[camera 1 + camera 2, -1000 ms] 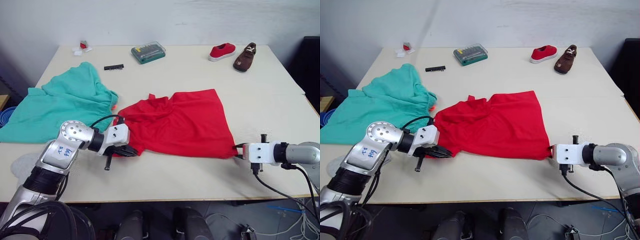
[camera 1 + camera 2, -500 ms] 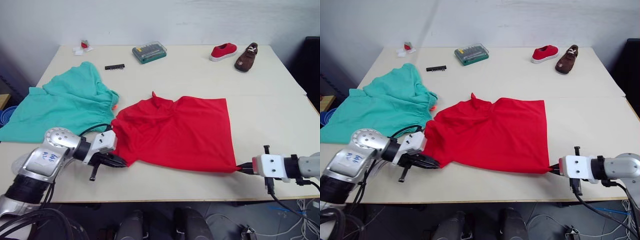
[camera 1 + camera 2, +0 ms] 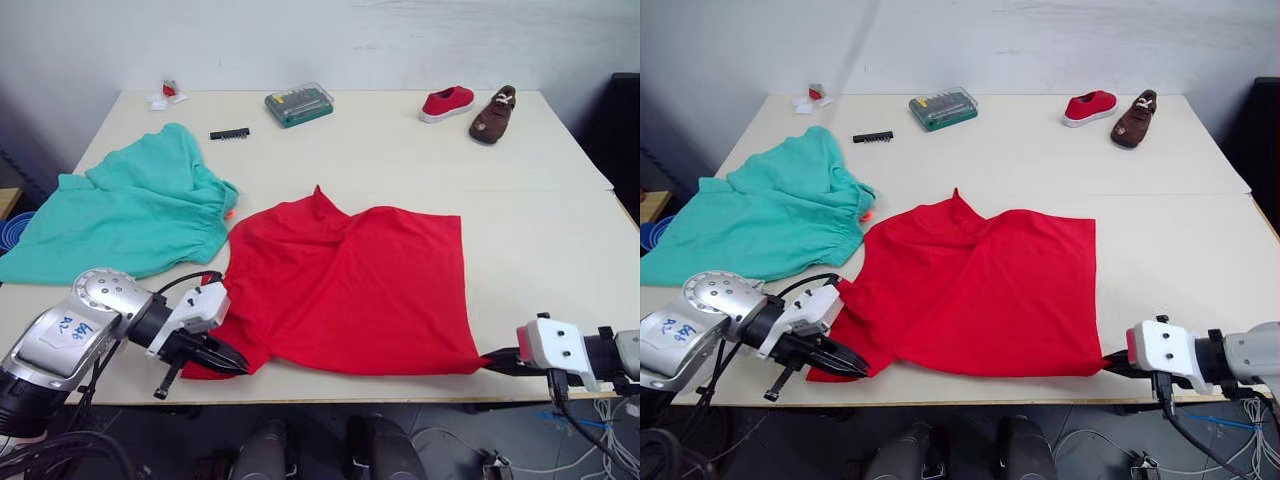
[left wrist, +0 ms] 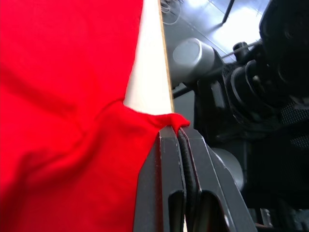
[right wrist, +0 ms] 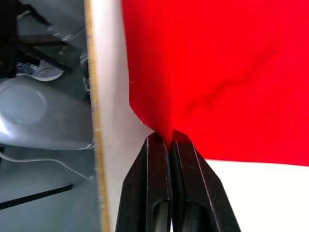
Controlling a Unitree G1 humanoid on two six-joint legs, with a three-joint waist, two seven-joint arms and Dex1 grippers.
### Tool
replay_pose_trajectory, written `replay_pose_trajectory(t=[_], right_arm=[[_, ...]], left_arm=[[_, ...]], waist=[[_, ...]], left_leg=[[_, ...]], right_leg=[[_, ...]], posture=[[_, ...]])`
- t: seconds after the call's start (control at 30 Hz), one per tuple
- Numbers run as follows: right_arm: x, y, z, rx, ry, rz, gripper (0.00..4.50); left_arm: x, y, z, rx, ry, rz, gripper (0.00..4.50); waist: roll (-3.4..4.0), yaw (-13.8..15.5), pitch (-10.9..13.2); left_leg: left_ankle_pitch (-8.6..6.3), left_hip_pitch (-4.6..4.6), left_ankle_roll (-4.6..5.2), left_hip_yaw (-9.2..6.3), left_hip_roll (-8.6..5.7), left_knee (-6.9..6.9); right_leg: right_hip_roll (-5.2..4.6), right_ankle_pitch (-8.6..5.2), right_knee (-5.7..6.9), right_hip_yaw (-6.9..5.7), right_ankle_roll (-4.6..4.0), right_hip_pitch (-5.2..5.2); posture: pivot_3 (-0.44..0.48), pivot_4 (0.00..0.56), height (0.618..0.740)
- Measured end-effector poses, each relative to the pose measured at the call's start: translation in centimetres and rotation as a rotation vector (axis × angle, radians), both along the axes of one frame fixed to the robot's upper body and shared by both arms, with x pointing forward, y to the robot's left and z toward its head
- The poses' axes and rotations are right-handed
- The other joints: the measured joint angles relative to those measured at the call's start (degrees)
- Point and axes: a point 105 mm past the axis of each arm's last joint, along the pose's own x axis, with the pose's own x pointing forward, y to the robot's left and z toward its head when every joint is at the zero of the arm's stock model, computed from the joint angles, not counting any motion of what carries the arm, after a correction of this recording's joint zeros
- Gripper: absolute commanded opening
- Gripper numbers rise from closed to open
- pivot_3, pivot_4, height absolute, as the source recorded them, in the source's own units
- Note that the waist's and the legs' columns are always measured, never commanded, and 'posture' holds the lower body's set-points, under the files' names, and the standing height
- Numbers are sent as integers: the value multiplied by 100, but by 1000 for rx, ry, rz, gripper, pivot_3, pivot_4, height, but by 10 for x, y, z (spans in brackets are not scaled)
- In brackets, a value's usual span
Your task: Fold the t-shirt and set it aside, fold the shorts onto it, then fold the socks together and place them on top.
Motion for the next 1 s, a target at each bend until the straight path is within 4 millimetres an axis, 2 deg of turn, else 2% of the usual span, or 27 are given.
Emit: replay_pose_trajectory(t=[0.13,0.2,0.27,0.3,0.33,0.37,0.4,0.43,0.47,0.5,0.53,0.57,0.6,0.63,0.67,0.77,0.87,0.9,1.0], right_arm=[[38,-3,12,62,-104,-119,30],[60,-5,13,73,-152,-186,30],[91,-11,25,61,-269,-265,30],[104,-13,36,49,-352,-293,30],[117,-17,49,37,-442,-333,30],[134,-22,73,26,-596,-395,30],[144,-26,95,17,-730,-432,30],[151,-30,127,4,-914,-471,30],[150,-35,161,-4,-1115,-505,30],[143,-40,189,-11,-1272,-524,30],[132,-43,212,-35,-1411,-519,30],[120,-45,230,-54,-1520,-503,30],[108,-45,241,-78,-1605,-471,30],[99,-44,245,-100,-1649,-437,30],[94,-42,239,-126,-1655,-388,30],[96,-33,187,-174,-1499,-264,30],[96,-25,128,-173,-1291,-201,30],[94,-23,115,-179,-1237,-187,30],[89,-20,96,-166,-1131,-180,30]], left_arm=[[35,-9,-2,4,-100,30,0],[62,-17,-1,13,-179,60,0],[108,-30,13,-9,-360,139,0],[129,-39,28,-32,-476,172,0],[151,-47,46,-74,-601,238,0],[179,-54,84,-158,-800,357,0],[193,-56,121,-246,-960,446,0],[198,-53,171,-366,-1152,542,0],[191,-45,223,-485,-1353,613,0],[177,-35,264,-576,-1520,647,0],[158,-26,295,-640,-1677,641,0],[141,-21,312,-673,-1798,612,0],[129,-18,316,-684,-1883,565,0],[124,-17,312,-674,-1925,527,0],[123,-17,301,-654,-1928,493,0],[140,-13,243,-532,-1782,446,0],[145,-13,174,-408,-1572,383,0],[144,-13,154,-370,-1499,362,0],[133,-16,113,-270,-1336,299,0]], waist=[[0,0,0],[-2,12,1],[-5,35,4],[-5,36,5],[-7,32,7],[-16,13,18],[-31,3,30],[-35,-18,37],[-35,-45,37],[-33,-75,36],[-29,-85,33],[-23,-88,30],[-23,-76,30],[-23,-62,30],[-24,-51,29],[-32,-25,31],[-33,-36,33],[-33,-41,34],[-32,-45,33]], left_leg=[[1,-8,1,1,-4,6],[3,-16,4,0,-6,12],[7,-31,11,-2,-8,37],[7,-50,13,-2,-6,54],[7,-57,14,-4,-5,64],[6,-99,16,-12,-2,89],[9,-135,20,-10,-5,96],[12,-178,24,-9,-8,100],[11,-215,23,7,-11,96],[10,-212,20,15,-16,73],[5,-190,12,21,-18,52],[4,-171,10,23,-18,19],[3,-119,8,32,-21,-22],[2,-88,7,33,-14,-27],[1,-72,5,26,-4,-29],[6,-92,12,49,0,-12],[28,-94,50,69,-19,21],[33,-95,58,74,-20,36],[29,-77,56,73,-13,56]], right_leg=[[0,1,4,-4,0,-5],[0,1,7,-10,0,-9],[-1,3,17,-16,3,-15],[-1,3,22,-20,5,-26],[-2,5,25,-22,8,-29],[-3,10,32,-27,17,-58],[-7,13,44,-24,21,-95],[-14,16,77,-24,25,-146],[-14,17,96,-18,27,-198],[-16,17,95,-23,27,-210],[-16,15,96,-41,24,-208],[-14,15,96,-51,23,-206],[-12,15,94,-60,24,-180],[-3,14,92,-65,23,-149],[7,13,64,-73,22,-112],[24,10,9,-56,24,-89],[20,44,16,-23,60,-89],[15,58,9,-7,65,-89],[1,63,9,18,69,-74]], posture=[[0,150,740],[0,150,740],[0,150,740],[0,150,740],[0,150,740],[0,150,740],[0,150,740],[0,150,740],[0,150,740],[0,150,740],[0,150,740],[0,150,740],[0,150,740],[0,150,740],[0,150,740],[0,150,740],[0,150,740],[0,150,740],[0,150,740]])
